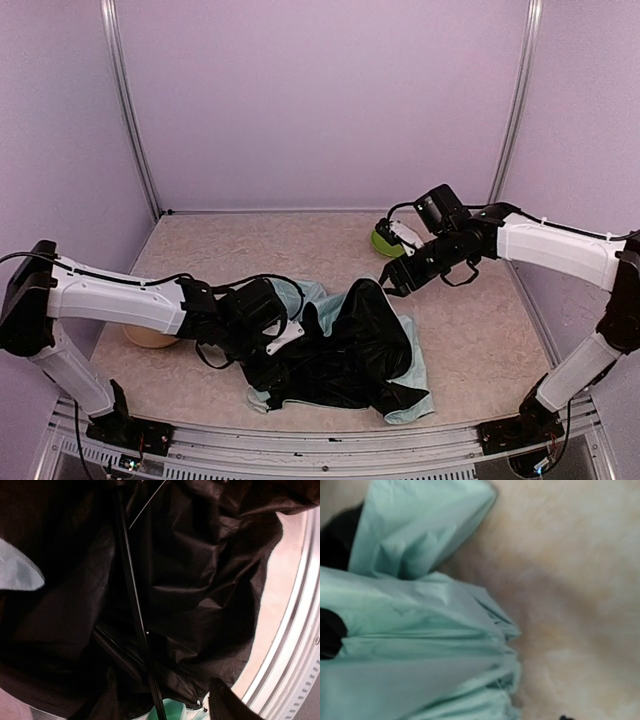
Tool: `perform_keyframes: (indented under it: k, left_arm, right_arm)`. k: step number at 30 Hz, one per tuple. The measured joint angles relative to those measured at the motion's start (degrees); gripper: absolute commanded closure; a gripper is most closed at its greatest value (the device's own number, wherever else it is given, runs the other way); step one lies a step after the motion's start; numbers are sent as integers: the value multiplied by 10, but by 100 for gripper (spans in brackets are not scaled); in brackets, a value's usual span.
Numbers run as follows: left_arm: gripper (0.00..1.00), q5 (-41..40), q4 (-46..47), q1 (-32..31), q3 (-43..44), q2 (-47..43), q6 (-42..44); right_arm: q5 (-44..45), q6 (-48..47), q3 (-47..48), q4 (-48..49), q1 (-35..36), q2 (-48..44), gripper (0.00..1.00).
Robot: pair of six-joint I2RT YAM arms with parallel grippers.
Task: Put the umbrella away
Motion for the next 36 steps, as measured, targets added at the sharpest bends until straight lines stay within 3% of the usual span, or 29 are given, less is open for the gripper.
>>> perform_keyframes:
  k: [4, 10, 12, 13, 22, 36]
  left_arm:
    - [72, 5, -1, 0, 7, 50, 9]
    - [74, 18, 2, 10, 17, 94, 17]
    - [97, 18, 3, 11, 26, 104, 20]
    - [100, 16, 4, 12, 31, 109, 24]
    - [100, -9, -7, 15, 52, 96, 32]
    - [100, -21, 83, 81, -26, -204, 46]
  right_arm:
    - [-23, 0, -4, 23, 0, 50, 34]
    - [-38, 6, -21, 62, 0, 63, 34]
    - [-40, 8, -30, 73, 0, 63, 34]
    - [-41, 9, -33, 76, 0, 63, 34]
    - [-53, 6, -36, 89, 0, 54, 33]
    - [-2, -27, 70, 78, 12, -103, 23]
